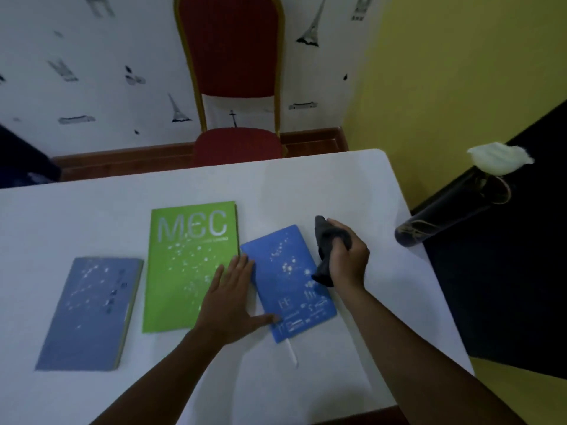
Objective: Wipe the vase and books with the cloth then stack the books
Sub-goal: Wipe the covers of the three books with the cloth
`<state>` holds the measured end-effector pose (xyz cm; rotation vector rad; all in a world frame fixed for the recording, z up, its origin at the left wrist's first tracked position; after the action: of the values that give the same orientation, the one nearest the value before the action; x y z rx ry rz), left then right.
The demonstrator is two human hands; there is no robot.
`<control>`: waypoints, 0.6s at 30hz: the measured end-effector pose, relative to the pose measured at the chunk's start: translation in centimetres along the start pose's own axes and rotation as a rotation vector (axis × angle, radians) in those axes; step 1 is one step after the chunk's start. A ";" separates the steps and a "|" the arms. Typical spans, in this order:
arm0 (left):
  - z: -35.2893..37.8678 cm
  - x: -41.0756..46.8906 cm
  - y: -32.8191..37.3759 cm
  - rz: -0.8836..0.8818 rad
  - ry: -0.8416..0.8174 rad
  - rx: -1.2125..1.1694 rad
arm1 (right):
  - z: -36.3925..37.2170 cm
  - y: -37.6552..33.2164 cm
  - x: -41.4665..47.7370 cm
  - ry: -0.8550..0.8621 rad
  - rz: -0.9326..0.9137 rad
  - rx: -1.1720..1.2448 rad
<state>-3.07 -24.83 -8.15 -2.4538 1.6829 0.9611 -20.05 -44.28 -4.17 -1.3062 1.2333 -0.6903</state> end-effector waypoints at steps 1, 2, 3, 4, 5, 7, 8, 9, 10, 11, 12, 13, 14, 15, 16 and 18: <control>0.4 -0.2 -0.3 -0.013 -0.012 0.010 | 1.5 0.3 0.0 -0.031 0.016 -0.036; 0.8 -0.4 -0.4 -0.019 -0.020 0.021 | 2.9 0.6 0.0 -0.065 0.026 -0.084; 1.1 -0.4 -0.4 -0.020 -0.031 0.039 | 4.2 1.0 -0.2 -0.107 0.030 -0.131; 1.4 -0.4 -0.4 -0.020 -0.039 0.062 | 5.4 1.3 -0.4 -0.151 0.031 -0.175; 1.7 -0.3 -0.3 -0.020 -0.041 0.085 | 6.4 1.7 -0.8 -0.194 0.034 -0.217; 1.8 -0.1 -0.2 -0.018 -0.035 0.115 | 7.9 2.3 -1.7 -0.257 0.006 -0.289; 1.9 0.0 -0.2 -0.016 -0.041 0.124 | 8.4 2.5 -2.1 -0.282 -0.032 -0.319; 1.9 0.1 -0.2 -0.015 -0.043 0.131 | 8.9 2.5 -2.4 -0.308 -0.075 -0.359; 2.0 0.2 -0.3 -0.016 -0.045 0.137 | 9.4 2.7 -2.5 -0.336 -0.110 -0.420; 2.0 0.3 -0.3 -0.016 -0.048 0.139 | 9.9 3.0 -2.4 -0.369 -0.133 -0.500; 2.0 0.3 -0.4 -0.015 -0.050 0.138 | 10.3 3.2 -2.4 -0.402 -0.153 -0.593; 2.1 0.3 -0.5 -0.014 -0.047 0.136 | 10.8 3.7 -2.3 -0.434 -0.175 -0.682; 2.2 0.4 -0.6 -0.015 -0.047 0.138 | 11.3 4.1 -2.3 -0.463 -0.203 -0.757; 2.3 0.4 -0.6 -0.017 -0.050 0.143 | 11.7 4.4 -2.5 -0.492 -0.233 -0.805; 2.3 0.5 -0.6 -0.018 -0.054 0.149 | 12.1 4.7 -3.0 -0.521 -0.267 -0.836; 2.3 0.6 -0.6 -0.024 -0.050 0.164 | 12.7 5.2 -4.0 -0.573 -0.367 -0.899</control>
<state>-3.49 -24.34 -10.50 -2.3206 1.6419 0.8380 -10.64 -35.34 -10.20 -2.3076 0.8285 0.0703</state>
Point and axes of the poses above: each hand's wrist, its own x-axis towards the middle knuckle, its own z-axis out of the palm, y = z × x, the point moved 8 cm from there along x, towards the middle knuckle, and after that the axes turned 11 degrees about -y, right-handed, at the moved point
